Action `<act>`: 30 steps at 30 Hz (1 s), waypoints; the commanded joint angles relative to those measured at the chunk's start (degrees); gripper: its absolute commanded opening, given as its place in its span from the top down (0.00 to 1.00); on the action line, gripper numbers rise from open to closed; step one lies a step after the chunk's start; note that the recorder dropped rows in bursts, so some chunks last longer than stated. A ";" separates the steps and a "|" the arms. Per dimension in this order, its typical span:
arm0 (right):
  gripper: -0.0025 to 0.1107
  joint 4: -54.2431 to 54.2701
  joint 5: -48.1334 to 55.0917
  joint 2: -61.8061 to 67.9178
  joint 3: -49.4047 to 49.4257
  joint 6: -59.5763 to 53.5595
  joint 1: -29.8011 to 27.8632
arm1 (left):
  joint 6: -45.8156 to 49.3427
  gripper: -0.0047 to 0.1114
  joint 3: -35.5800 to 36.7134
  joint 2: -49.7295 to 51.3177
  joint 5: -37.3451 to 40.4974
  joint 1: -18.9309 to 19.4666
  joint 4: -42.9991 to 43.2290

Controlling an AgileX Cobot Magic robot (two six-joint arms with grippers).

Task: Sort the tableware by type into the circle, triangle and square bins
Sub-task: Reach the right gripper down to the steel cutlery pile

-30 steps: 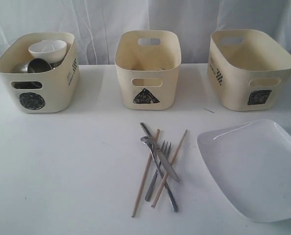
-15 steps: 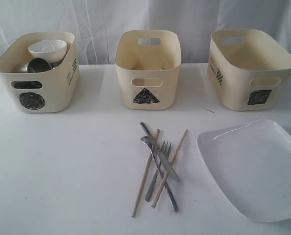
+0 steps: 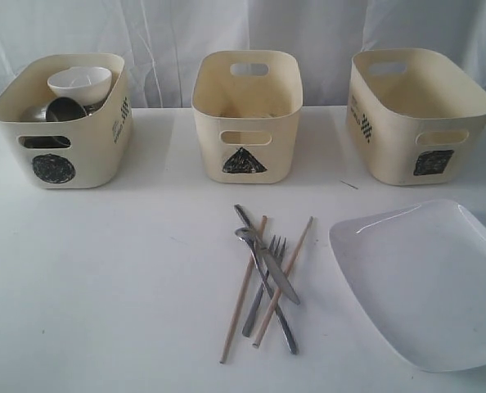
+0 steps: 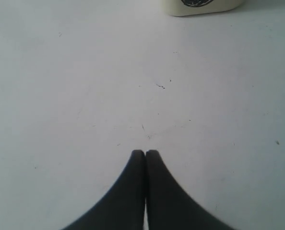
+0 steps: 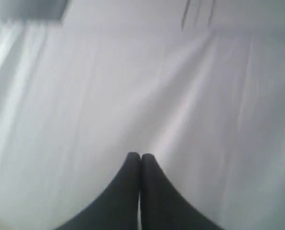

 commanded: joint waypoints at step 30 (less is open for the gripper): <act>0.80 59.75 77.43 56.32 -32.02 -50.25 29.79 | 0.07 0.96 0.30 -0.16 -0.19 -0.53 -0.41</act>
